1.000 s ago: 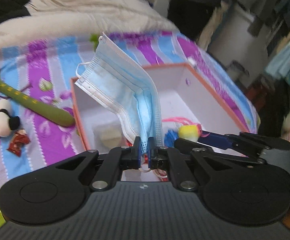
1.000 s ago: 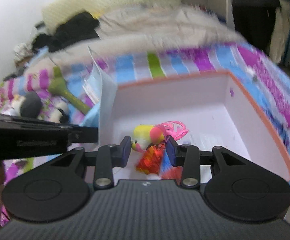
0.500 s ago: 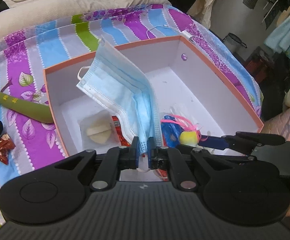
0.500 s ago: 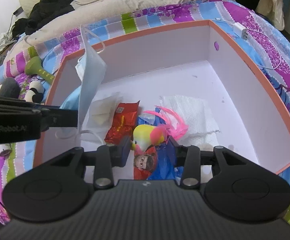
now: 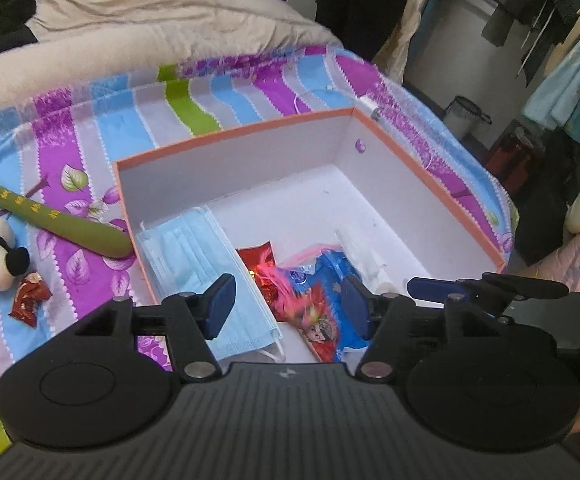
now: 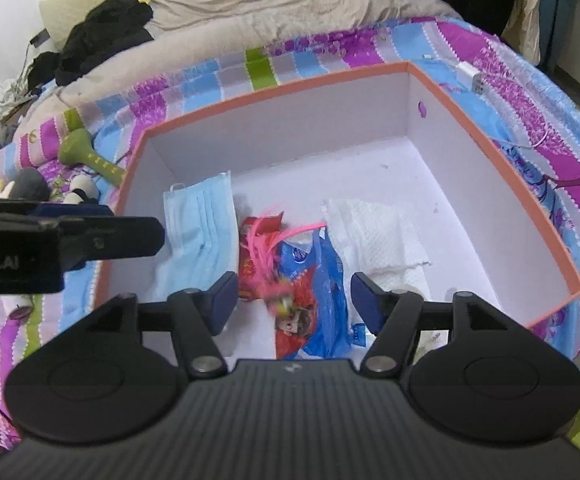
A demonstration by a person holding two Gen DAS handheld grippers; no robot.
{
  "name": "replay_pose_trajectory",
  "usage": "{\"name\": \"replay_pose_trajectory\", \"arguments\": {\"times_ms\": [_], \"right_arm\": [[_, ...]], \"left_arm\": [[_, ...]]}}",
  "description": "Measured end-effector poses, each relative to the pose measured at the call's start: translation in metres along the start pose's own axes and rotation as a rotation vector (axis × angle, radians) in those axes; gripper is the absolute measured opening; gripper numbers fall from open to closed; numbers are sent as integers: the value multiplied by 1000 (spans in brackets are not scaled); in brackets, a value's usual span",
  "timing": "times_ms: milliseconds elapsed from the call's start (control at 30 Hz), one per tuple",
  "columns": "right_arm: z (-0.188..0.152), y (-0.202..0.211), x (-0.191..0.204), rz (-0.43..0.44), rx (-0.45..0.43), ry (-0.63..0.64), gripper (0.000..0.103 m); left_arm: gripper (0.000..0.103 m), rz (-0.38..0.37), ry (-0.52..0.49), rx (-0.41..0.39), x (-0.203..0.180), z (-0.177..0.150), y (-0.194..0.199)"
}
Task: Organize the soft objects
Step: 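Open both grippers to drop the mask and toy bird into the box, then withdraw both grippers from the box back toward the remaining toys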
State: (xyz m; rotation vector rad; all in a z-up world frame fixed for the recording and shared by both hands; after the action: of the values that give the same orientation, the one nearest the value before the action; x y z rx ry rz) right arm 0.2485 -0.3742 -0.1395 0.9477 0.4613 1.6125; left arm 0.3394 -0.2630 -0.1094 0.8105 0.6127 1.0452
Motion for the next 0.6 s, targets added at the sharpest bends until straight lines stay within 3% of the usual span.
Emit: {"name": "replay_pose_trajectory", "arguments": {"times_ms": [600], "right_arm": [[-30, 66, 71, 64, -127, 121, 65]], "left_arm": [[64, 71, 90, -172, 37, -62, 116]]}}
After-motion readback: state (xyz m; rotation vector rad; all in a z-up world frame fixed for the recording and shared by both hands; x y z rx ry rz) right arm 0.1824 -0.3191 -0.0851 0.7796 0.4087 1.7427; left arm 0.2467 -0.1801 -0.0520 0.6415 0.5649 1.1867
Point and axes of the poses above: each gripper's, at about its wrist camera, not at the fingertips, and y roughly against the way its jaws point, x to its left, z to its top, the point moved 4 cm from there along -y, roughly the way its jaws point, and after that the axes turned 11 degrees about z, right-handed, at the moved point
